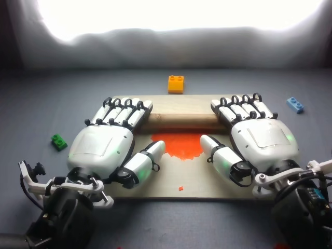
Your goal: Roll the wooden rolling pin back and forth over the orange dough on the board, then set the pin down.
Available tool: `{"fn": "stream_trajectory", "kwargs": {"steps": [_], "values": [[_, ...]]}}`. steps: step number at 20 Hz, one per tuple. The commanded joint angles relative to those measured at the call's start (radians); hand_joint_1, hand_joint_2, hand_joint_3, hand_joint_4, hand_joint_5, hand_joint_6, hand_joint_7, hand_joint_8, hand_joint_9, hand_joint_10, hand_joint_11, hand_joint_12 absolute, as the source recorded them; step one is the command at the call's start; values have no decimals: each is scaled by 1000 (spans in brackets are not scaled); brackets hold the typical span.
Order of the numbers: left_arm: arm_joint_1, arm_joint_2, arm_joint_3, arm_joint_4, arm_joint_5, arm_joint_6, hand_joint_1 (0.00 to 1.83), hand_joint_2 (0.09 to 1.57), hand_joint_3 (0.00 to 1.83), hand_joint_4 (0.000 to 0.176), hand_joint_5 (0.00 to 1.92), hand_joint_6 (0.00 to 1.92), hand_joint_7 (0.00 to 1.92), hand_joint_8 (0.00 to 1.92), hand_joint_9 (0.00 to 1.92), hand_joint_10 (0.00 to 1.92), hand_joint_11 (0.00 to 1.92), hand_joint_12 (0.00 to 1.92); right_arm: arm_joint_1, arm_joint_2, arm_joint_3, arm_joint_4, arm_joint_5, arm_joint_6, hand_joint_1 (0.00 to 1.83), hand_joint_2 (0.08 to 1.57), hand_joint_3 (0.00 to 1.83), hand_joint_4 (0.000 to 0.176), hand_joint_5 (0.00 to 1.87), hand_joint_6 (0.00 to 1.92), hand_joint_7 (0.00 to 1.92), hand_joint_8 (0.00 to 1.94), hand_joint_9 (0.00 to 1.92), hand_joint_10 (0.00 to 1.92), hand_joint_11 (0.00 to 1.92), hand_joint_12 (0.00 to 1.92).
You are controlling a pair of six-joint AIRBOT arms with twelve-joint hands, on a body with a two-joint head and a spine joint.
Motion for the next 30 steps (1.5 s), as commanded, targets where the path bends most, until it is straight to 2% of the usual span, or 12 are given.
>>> {"fn": "stream_trajectory", "kwargs": {"steps": [1, 12, 18, 19, 20, 25, 28, 30], "values": [[10, 3, -6, 15, -42, 1, 0, 1469, 1, 0, 181, 1, 238, 2, 183, 5, 0, 304, -18, -4, -8, 7, -10, -3, 0, 1389, 0, 0, 233, 3, 265, 7, 200, 6, 0, 389], [22, 7, -29, 51, -69, -9, 0, 1469, 0, 0, 186, 5, 258, 7, 213, 8, 0, 353, -23, 3, -45, 8, 1, -16, 0, 1379, 0, 0, 239, 4, 265, 3, 196, 2, 0, 344], [35, 19, -46, 65, -72, -6, 0, 1472, 1, 0, 172, 0, 257, 2, 206, 3, 0, 274, -23, 4, -51, 42, -2, -24, 0, 1373, 0, 0, 247, 7, 261, 1, 190, 0, 0, 344], [38, 22, -50, 65, -72, -6, 0, 1466, 0, 0, 168, 1, 242, 1, 182, 2, 0, 225, -23, 4, -51, 44, -2, -24, 0, 1375, 0, 0, 247, 6, 272, 4, 192, 1, 0, 397], [40, 25, -53, 65, -72, -6, 0, 1464, 0, 0, 159, 0, 226, 0, 166, 0, 0, 192, -23, 4, -51, 46, -2, -24, 0, 1376, 0, 0, 240, 2, 270, 1, 194, 1, 0, 353], [51, 41, -73, 65, -72, -1, 0, 1464, 0, 0, 165, 2, 213, 0, 157, 0, 0, 246, -16, 4, -51, 86, -8, -31, 0, 1391, 4, 0, 227, 4, 260, 2, 194, 3, 0, 299], [51, 45, -80, 68, -84, -1, 0, 1465, 0, 0, 162, 2, 225, 4, 168, 5, 0, 251, -17, 5, -51, 94, -8, -32, 0, 1392, 1, 0, 251, 11, 290, 7, 217, 9, 0, 414], [51, 45, -84, 71, -94, 4, 0, 1462, 0, 0, 160, 1, 231, 3, 169, 4, 0, 225, -17, 5, -51, 109, -8, -34, 0, 1386, 0, 0, 227, 3, 269, 4, 201, 3, 0, 343]]}}
